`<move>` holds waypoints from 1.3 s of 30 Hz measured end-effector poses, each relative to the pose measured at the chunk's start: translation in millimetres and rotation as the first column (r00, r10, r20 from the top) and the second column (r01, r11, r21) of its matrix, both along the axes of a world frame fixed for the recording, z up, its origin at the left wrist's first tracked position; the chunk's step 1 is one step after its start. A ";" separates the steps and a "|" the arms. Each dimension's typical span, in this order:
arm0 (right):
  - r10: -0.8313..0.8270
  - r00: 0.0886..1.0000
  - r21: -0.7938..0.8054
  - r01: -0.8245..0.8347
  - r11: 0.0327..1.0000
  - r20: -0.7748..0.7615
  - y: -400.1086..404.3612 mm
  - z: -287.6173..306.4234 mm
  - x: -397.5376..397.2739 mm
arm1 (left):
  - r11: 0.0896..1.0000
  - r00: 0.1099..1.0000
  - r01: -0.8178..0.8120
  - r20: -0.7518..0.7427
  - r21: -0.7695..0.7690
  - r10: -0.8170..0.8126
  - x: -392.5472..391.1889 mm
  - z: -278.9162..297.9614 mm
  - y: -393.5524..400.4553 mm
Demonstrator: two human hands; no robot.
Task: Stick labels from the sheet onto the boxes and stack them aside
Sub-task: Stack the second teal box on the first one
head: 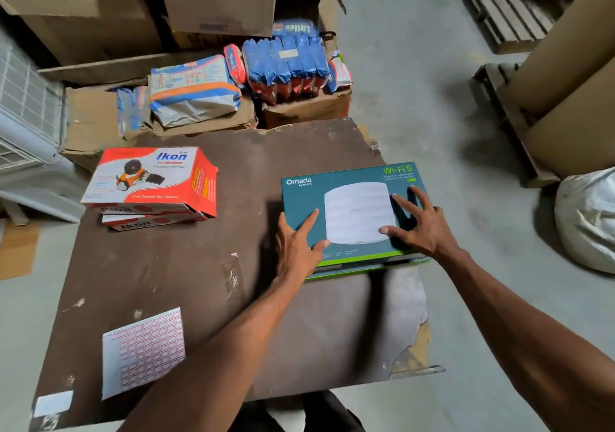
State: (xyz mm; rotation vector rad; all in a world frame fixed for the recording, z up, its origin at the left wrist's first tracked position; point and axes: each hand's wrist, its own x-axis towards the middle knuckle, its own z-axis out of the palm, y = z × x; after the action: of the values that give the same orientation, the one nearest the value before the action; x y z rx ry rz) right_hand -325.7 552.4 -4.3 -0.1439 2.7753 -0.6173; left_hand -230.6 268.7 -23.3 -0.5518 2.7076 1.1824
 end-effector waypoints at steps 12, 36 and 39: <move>0.058 0.998 0.001 -0.058 0.998 -0.017 8.8 -18.6 4.4 | 0.999 0.999 0.028 0.032 0.024 -0.029 11.7 3.3 -9.2; 0.080 0.995 0.079 -0.084 0.993 0.059 10.3 -21.0 2.2 | 0.995 0.990 0.102 0.099 -0.024 -0.099 11.0 3.0 -12.3; 0.077 0.993 0.125 -0.089 0.988 0.091 7.4 -19.5 6.5 | 0.953 0.969 0.222 0.154 -0.206 -0.193 13.9 -1.0 0.0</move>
State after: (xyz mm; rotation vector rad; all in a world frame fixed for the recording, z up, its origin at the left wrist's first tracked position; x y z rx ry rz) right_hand -319.2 559.8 -23.9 -0.1992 2.7002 -0.4128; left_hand -216.7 268.7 -24.3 -0.3440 2.7181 0.7703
